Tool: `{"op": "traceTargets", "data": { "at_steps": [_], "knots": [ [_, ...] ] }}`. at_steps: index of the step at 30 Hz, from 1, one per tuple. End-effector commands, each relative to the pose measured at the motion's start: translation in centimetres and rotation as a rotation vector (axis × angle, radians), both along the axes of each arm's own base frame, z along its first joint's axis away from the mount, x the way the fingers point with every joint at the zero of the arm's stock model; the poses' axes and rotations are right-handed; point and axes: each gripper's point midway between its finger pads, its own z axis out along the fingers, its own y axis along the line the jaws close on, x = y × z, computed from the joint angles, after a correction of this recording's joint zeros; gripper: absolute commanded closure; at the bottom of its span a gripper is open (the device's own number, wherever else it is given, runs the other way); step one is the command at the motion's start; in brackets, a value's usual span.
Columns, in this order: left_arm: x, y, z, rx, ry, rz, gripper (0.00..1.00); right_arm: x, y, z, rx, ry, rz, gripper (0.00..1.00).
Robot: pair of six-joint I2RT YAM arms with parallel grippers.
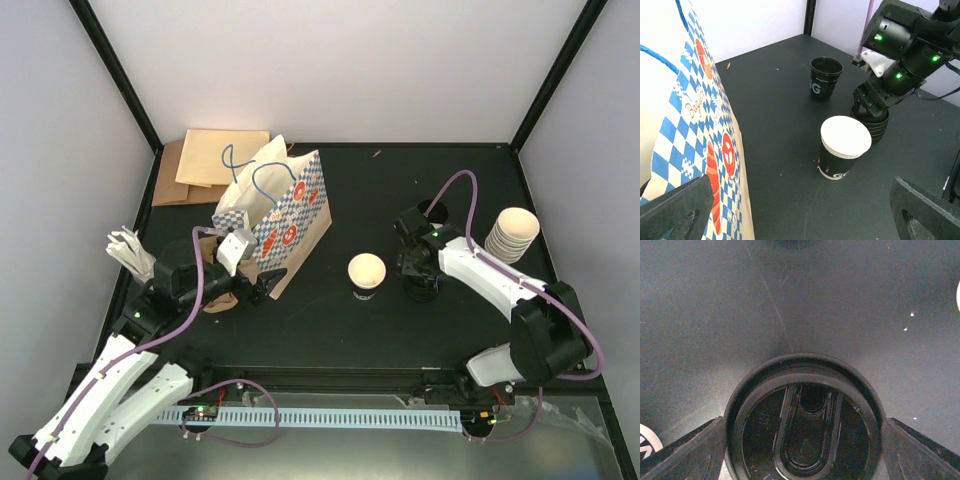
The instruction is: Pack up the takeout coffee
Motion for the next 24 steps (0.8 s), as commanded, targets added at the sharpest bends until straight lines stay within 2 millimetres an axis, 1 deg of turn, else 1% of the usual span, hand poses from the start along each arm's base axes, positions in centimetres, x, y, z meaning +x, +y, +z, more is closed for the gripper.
{"op": "traceTargets", "data": {
  "at_steps": [1,10,14,18,24],
  "knots": [
    [-0.1,-0.4,0.8,-0.009,-0.038,-0.025,0.01,-0.1,0.2,0.3,0.035,-0.025,-0.026,0.14],
    [-0.1,-0.4,0.8,-0.010,-0.038,-0.027,0.01,-0.4,0.1,0.0,0.047,-0.021,-0.042,0.14],
    [-0.1,-0.4,0.7,-0.008,-0.035,-0.028,0.01,-0.4,0.1,0.0,0.056,-0.026,-0.044,0.18],
    [-0.1,-0.4,0.7,-0.009,-0.036,-0.028,0.01,-0.3,0.0,0.6,0.061,-0.040,-0.045,0.22],
    [-0.1,-0.4,0.7,-0.009,-0.037,-0.027,0.01,-0.2,0.0,2.2,0.080,-0.073,-0.041,0.24]
  ]
}}
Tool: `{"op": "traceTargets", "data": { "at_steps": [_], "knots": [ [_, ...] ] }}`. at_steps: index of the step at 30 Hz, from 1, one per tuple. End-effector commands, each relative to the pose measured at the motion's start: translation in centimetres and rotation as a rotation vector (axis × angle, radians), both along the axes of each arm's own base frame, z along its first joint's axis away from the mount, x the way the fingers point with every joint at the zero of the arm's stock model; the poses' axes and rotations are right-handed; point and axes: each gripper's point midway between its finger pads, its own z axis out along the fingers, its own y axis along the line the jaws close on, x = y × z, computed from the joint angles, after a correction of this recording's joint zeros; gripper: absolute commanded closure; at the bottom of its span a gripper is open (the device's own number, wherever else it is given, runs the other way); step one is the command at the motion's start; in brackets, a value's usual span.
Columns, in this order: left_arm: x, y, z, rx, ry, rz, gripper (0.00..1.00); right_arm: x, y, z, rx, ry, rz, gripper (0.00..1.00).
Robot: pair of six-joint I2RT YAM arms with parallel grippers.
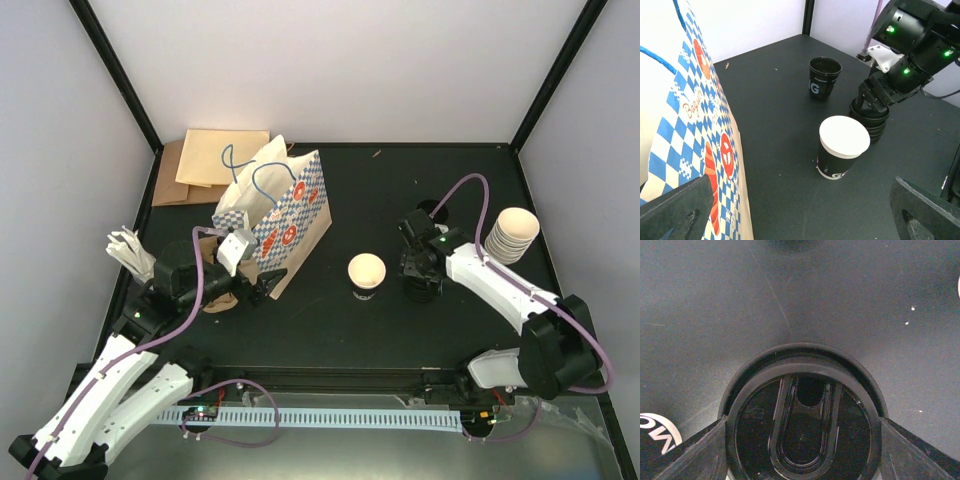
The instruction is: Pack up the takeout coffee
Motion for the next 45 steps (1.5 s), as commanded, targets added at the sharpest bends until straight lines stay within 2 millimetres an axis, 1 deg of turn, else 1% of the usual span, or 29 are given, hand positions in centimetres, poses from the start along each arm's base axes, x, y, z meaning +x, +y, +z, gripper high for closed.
{"op": "traceTargets", "data": {
  "at_steps": [1,10,20,21,23,25,28,30,33,35,37,39,42,45],
  "knots": [
    [0.0,-0.3,0.7,-0.008,-0.038,-0.020,0.01,0.4,-0.1,1.8,0.021,-0.049,-0.009,0.24],
    [0.0,-0.3,0.7,-0.007,-0.037,-0.022,0.01,0.4,-0.2,2.7,0.031,-0.072,-0.006,0.24],
    [0.0,-0.3,0.6,-0.006,-0.035,-0.020,0.01,0.4,-0.2,4.4,0.057,-0.121,-0.001,0.24],
    [0.0,-0.3,0.6,-0.006,-0.036,-0.021,0.01,0.5,0.0,4.6,0.062,-0.126,0.014,0.25],
    [0.0,-0.4,0.6,-0.006,-0.035,-0.022,0.01,0.7,0.8,4.8,0.089,-0.131,0.069,0.28],
    [0.0,-0.4,0.6,-0.006,-0.034,-0.023,0.01,0.9,1.5,5.2,0.105,-0.136,0.125,0.27],
    [-0.1,-0.6,0.5,-0.013,-0.018,-0.032,0.01,1.1,1.7,6.1,0.088,-0.160,0.177,0.27],
    [-0.2,-1.0,0.4,-0.028,0.005,-0.048,0.01,1.2,2.4,6.9,0.106,-0.182,0.226,0.27],
    [-0.1,-1.5,0.0,-0.051,0.065,-0.060,0.01,1.1,3.9,8.4,0.131,-0.225,0.308,0.26],
    [0.6,-1.4,-0.7,-0.064,0.139,-0.014,0.01,0.9,4.9,9.2,0.118,-0.251,0.345,0.25],
    [0.9,-1.8,-1.1,-0.071,0.203,-0.010,0.01,0.7,5.8,9.7,0.101,-0.273,0.380,0.25],
    [0.9,-2.2,-1.2,-0.075,0.249,-0.021,0.01,0.5,6.8,9.9,0.089,-0.292,0.417,0.24],
    [0.9,-2.5,-1.0,-0.106,0.278,-0.018,0.01,-0.1,8.6,9.4,0.100,-0.307,0.492,0.24],
    [1.4,-2.2,-0.7,-0.135,0.271,0.020,0.01,-0.4,10.4,9.0,0.119,-0.333,0.554,0.24]
  ]
}}
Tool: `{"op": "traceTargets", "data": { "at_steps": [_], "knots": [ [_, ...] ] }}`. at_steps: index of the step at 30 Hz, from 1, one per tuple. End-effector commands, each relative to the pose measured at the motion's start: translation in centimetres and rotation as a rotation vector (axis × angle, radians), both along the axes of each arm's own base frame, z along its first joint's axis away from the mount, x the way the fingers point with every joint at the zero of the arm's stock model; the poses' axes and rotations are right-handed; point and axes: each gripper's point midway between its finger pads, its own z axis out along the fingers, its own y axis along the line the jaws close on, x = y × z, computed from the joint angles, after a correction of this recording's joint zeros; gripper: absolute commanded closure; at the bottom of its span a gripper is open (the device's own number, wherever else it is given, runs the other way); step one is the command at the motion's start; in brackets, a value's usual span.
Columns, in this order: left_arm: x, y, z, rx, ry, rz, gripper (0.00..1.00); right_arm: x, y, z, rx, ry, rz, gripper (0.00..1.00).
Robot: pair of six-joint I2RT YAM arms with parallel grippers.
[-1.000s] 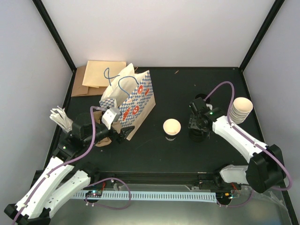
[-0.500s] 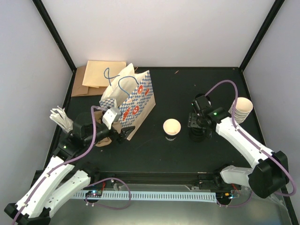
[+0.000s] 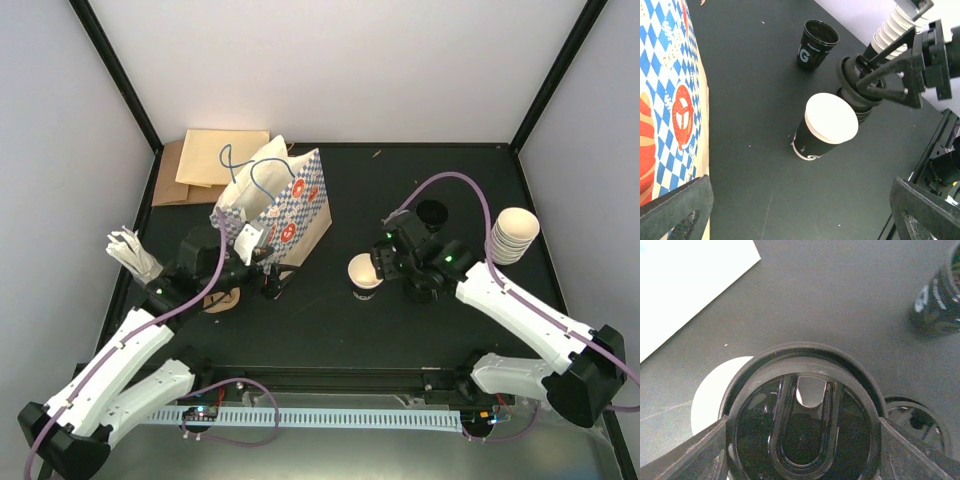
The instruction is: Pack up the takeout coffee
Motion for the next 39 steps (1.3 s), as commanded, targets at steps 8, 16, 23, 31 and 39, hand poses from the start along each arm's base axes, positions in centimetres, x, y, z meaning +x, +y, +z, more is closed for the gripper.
{"op": "traceTargets", "data": {
  "at_steps": [8,16,23,31,39],
  "knots": [
    [-1.1,0.1,4.3,-0.145,-0.068,0.012,0.01,-0.3,3.9,-0.1,0.051,-0.071,0.141,0.24],
    [-2.4,0.1,6.2,-0.209,-0.078,-0.019,0.01,-1.0,4.6,-1.7,-0.010,-0.034,0.159,0.24],
    [-2.8,-0.2,6.7,-0.232,-0.074,-0.042,0.01,-0.9,5.1,-2.9,-0.050,-0.023,0.164,0.24],
    [-3.1,-1.0,6.2,-0.225,-0.062,-0.069,0.01,-0.9,5.5,-3.7,-0.076,-0.014,0.172,0.24],
    [-3.2,-2.0,5.4,-0.202,-0.053,-0.094,0.01,-0.6,5.7,-3.8,-0.080,-0.019,0.173,0.24]
  ]
}}
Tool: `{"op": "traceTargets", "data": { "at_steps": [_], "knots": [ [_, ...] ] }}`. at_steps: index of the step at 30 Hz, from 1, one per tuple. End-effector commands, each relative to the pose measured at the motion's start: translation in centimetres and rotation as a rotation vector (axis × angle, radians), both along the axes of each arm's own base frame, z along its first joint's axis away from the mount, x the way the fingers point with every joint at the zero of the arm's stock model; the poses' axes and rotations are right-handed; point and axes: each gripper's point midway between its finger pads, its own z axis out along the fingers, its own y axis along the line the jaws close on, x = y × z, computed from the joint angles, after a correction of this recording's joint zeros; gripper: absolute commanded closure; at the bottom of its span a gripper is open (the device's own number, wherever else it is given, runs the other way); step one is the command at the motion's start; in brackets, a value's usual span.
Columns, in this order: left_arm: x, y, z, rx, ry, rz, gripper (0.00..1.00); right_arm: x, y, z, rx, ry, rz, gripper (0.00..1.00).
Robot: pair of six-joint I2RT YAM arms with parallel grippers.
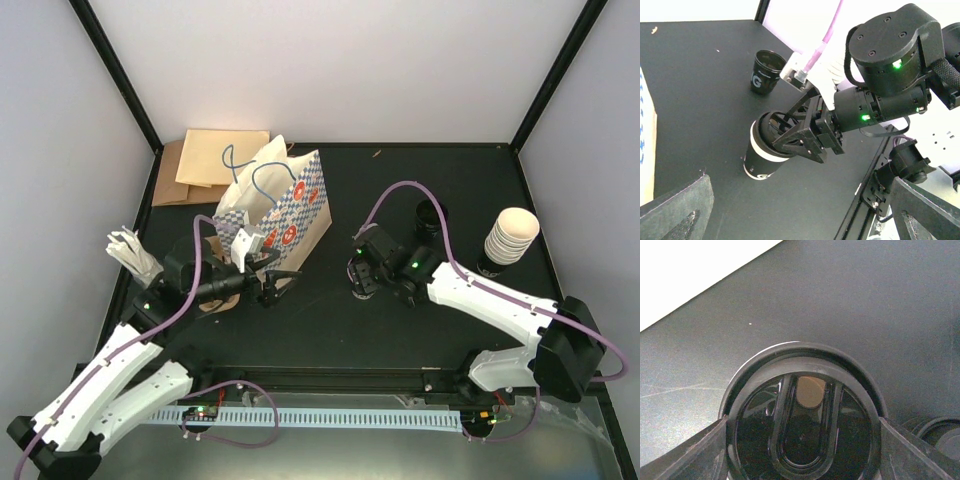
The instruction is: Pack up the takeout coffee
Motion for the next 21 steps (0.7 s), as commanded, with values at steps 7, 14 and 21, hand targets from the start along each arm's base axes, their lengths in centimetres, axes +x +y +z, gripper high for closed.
{"op": "traceTargets", "data": {
  "at_steps": [7,14,21],
  "knots": [
    [-0.2,-1.8,0.6,-0.010,-0.025,-0.047,0.01,0.6,0.8,1.0,0.040,-0.051,0.006,0.24],
    [-0.3,-2.5,0.5,-0.006,-0.024,-0.066,0.01,0.5,1.1,0.5,0.037,-0.036,0.014,0.24],
    [-0.2,-3.2,0.2,0.001,-0.017,-0.078,0.01,0.4,0.8,-0.1,0.016,-0.023,0.012,0.24]
  ]
}}
